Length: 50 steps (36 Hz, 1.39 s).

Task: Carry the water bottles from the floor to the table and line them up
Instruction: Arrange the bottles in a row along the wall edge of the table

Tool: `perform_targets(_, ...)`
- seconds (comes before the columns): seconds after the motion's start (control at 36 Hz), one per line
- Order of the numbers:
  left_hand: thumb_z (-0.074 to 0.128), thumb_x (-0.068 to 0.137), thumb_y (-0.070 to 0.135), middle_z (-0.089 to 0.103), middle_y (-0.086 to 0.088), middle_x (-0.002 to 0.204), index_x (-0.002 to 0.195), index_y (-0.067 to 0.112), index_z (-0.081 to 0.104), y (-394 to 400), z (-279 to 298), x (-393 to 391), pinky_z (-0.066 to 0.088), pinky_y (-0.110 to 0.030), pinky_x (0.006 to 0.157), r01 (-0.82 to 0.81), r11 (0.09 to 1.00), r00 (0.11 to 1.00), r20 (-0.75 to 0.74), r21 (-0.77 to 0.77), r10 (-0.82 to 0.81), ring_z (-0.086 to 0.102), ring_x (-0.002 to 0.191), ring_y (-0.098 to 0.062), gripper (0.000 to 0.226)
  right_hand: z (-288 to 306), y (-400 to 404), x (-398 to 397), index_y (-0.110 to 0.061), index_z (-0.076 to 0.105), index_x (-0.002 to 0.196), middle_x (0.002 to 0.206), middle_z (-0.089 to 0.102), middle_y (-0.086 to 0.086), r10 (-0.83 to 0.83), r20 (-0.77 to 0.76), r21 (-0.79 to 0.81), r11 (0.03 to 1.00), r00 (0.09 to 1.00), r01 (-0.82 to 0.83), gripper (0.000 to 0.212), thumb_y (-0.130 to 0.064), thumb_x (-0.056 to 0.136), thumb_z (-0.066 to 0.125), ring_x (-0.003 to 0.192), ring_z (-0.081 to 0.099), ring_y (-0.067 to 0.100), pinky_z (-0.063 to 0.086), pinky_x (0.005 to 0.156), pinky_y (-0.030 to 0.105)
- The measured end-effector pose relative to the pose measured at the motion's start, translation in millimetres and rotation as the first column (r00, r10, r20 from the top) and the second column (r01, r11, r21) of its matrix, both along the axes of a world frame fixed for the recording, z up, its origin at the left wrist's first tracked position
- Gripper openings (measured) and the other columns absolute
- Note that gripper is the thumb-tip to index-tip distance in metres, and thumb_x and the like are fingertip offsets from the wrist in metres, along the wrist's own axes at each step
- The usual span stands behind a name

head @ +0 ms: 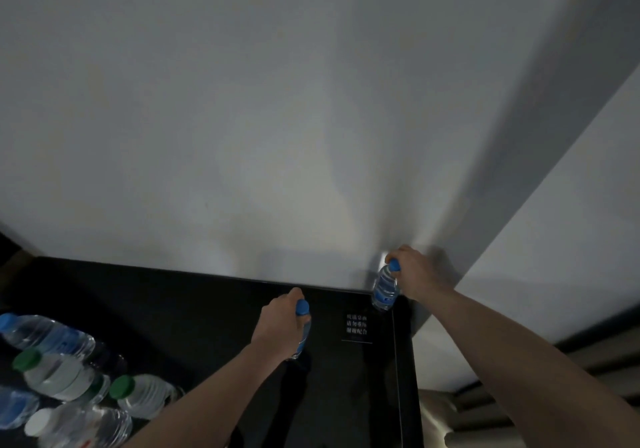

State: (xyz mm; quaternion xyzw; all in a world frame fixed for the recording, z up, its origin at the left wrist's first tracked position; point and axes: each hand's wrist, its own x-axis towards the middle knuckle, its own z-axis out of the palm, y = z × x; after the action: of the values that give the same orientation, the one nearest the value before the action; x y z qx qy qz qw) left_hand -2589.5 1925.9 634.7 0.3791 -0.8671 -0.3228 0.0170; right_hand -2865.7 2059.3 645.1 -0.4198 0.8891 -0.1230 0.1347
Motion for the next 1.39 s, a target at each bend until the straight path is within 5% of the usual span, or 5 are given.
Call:
perform_targets(0.64, 0.063, 0.095, 0.030, 0.058, 0.007, 0.102, 0.106, 0.027, 0.050, -7, 3, 3, 0.059, -0.033, 0.077, -0.016, 0.999, 1.000, 0.018, 0.029, 0.015, 0.061, 0.091, -0.012, 0.017, 5, 5, 6, -0.013, 0.063, 0.128, 0.132, 0.058, 0.007, -0.046, 0.064, -0.135, 0.989, 0.997, 0.055, 0.044, -0.010, 0.085, 0.071, 0.116, 0.058, 0.026, 0.045, 0.097, 0.031)
perform_targets(0.81, 0.068, 0.090, 0.040, 0.060, 0.007, 0.094, 0.103, 0.027, 0.053, -21, 18, 14, 0.059, -0.031, 0.076, 0.044, 0.999, 0.990, 0.135, -0.031, -0.040, 0.062, 0.083, -0.009, 0.024, 11, 27, 56, -0.014, 0.053, 0.135, 0.136, 0.045, 0.008, -0.136, 0.088, -0.296, 0.942, 0.987, 0.156, 0.053, -0.006, 0.085, 0.068, 0.116, 0.053, 0.031, 0.049, 0.097, 0.047)
perform_targets(0.92, 0.067, 0.087, 0.052, 0.061, 0.009, 0.087, 0.095, 0.030, 0.056, -23, 23, 20, 0.058, -0.033, 0.075, 0.091, 0.987, 0.972, 0.226, -0.130, -0.060, 0.061, 0.077, -0.008, 0.026, -6, 54, 108, -0.015, 0.050, 0.133, 0.131, 0.044, 0.007, -0.094, 0.148, -0.321, 0.937, 0.985, 0.137, 0.056, -0.008, 0.081, 0.069, 0.115, 0.051, 0.029, 0.047, 0.098, 0.046)
perform_targets(1.14, 0.069, 0.089, 0.027, 0.056, 0.007, 0.109, 0.111, 0.032, 0.055, -9, 24, 20, 0.055, -0.033, 0.081, 0.249, 0.941, 0.948, 0.256, -0.230, -0.188, 0.057, 0.087, -0.011, 0.027, -69, 106, 172, -0.024, 0.036, 0.147, 0.150, 0.023, 0.002, -0.075, 0.293, 0.041, 0.997, 0.953, 0.065, 0.065, -0.028, 0.089, 0.065, 0.131, 0.041, 0.022, 0.034, 0.113, 0.029)
perform_targets(1.39, 0.067, 0.089, 0.008, 0.049, 0.005, 0.130, 0.131, 0.031, 0.057, -5, 27, 27, 0.053, -0.029, 0.085, 0.246, 0.956, 0.951, 0.231, -0.162, -0.206, 0.057, 0.103, -0.016, 0.049, -79, 124, 195, -0.026, 0.036, 0.146, 0.152, 0.022, 0.002, -0.079, 0.328, 0.127, 0.991, 0.941, 0.039, 0.063, -0.031, 0.090, 0.064, 0.133, 0.039, 0.025, 0.034, 0.112, 0.031)
